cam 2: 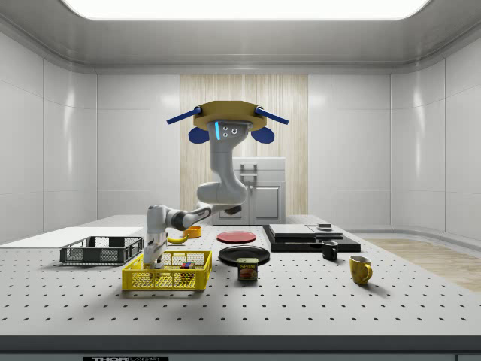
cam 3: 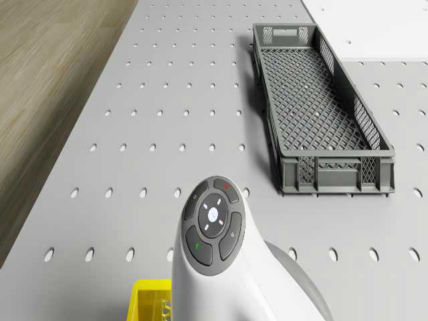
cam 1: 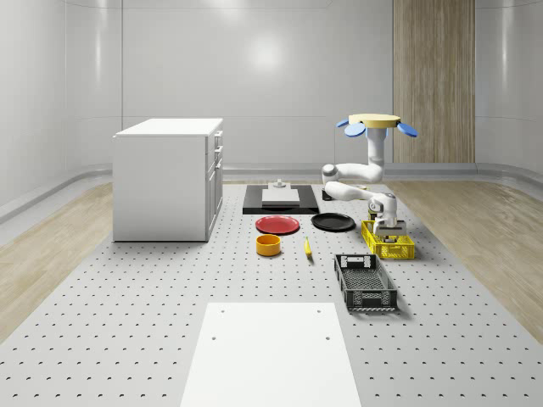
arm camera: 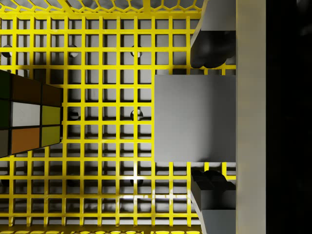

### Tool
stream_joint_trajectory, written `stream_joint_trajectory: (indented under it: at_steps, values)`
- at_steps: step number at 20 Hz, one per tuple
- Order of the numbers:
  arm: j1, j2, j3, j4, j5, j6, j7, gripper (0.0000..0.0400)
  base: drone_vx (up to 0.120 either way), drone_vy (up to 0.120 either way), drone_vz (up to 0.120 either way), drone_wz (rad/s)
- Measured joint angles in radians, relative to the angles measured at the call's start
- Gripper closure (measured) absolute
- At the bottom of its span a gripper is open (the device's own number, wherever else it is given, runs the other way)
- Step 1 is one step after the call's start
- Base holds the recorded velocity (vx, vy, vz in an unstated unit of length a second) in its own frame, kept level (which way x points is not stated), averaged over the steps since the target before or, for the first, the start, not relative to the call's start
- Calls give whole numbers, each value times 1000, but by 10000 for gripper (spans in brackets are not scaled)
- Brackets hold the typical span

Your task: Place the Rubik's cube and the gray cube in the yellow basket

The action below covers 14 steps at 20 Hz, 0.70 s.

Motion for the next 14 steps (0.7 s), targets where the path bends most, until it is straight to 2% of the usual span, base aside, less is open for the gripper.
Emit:
stream_joint_trajectory:
  at_steps: [5,14]
  values:
    - [12,2,37,-18,33,-22,-2,19,0,0,0,0]
    - [26,4,93,-40,83,-50,-3,2,0,0,0,0]
